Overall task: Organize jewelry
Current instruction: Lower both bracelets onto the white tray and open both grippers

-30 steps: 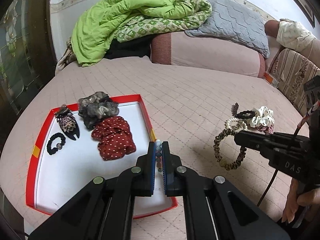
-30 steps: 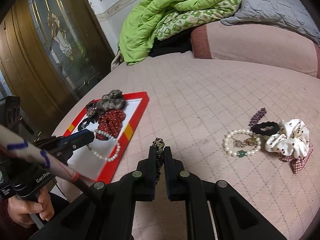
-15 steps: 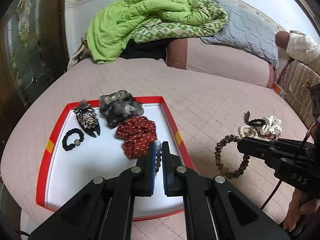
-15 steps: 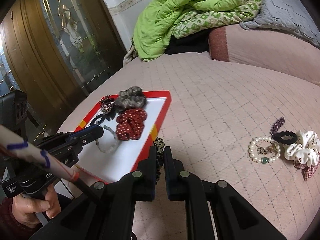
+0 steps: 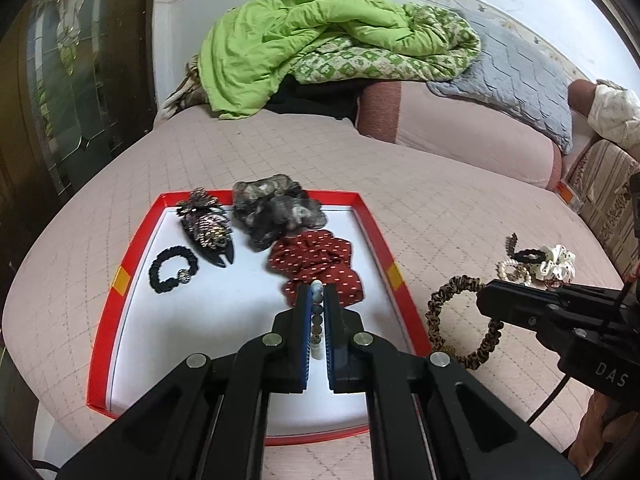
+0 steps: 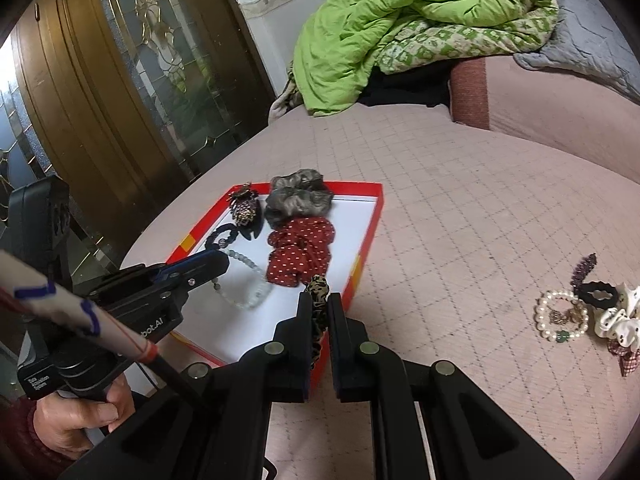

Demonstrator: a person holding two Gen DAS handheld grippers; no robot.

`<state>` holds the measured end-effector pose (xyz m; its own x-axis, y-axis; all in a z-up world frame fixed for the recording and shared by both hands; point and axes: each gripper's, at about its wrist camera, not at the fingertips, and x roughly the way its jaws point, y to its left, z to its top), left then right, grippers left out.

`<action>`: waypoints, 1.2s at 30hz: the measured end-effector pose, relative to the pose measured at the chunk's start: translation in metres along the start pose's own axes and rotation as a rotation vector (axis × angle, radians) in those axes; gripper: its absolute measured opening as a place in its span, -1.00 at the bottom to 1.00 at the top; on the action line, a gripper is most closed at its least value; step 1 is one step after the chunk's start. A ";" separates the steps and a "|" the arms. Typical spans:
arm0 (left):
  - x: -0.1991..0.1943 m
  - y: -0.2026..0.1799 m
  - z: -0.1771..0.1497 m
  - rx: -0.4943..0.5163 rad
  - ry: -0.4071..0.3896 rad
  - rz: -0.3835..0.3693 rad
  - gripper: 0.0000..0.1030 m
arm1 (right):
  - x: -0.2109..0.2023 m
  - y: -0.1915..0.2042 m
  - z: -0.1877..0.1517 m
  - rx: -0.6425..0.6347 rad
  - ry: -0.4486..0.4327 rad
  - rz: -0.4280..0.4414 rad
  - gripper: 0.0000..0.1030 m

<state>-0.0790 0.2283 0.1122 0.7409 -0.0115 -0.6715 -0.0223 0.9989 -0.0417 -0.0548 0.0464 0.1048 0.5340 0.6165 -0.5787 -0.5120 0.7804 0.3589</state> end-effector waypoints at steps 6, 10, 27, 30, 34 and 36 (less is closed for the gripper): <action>0.004 0.030 0.000 -0.064 0.010 0.023 -0.89 | 0.012 0.013 0.006 -0.007 0.017 0.034 -0.84; 0.008 0.055 0.000 -0.115 0.018 0.042 -0.89 | 0.023 0.023 0.008 -0.017 0.034 0.057 -0.84; 0.080 0.081 0.018 -0.268 0.150 -0.048 -0.89 | 0.091 0.021 0.016 0.045 0.122 0.053 -0.83; 0.090 0.083 0.021 -0.284 0.168 -0.054 -0.89 | 0.098 0.016 0.014 0.060 0.132 0.029 -0.83; 0.095 0.083 0.019 -0.276 0.181 -0.045 -0.89 | 0.104 0.013 0.013 0.065 0.145 0.018 -0.83; 0.096 0.082 0.020 -0.267 0.179 -0.039 -0.89 | 0.106 0.012 0.011 0.065 0.153 0.017 -0.82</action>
<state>0.0034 0.3104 0.0593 0.6151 -0.0811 -0.7843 -0.1893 0.9504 -0.2468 0.0030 0.1225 0.0565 0.4144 0.6107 -0.6748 -0.4732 0.7779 0.4134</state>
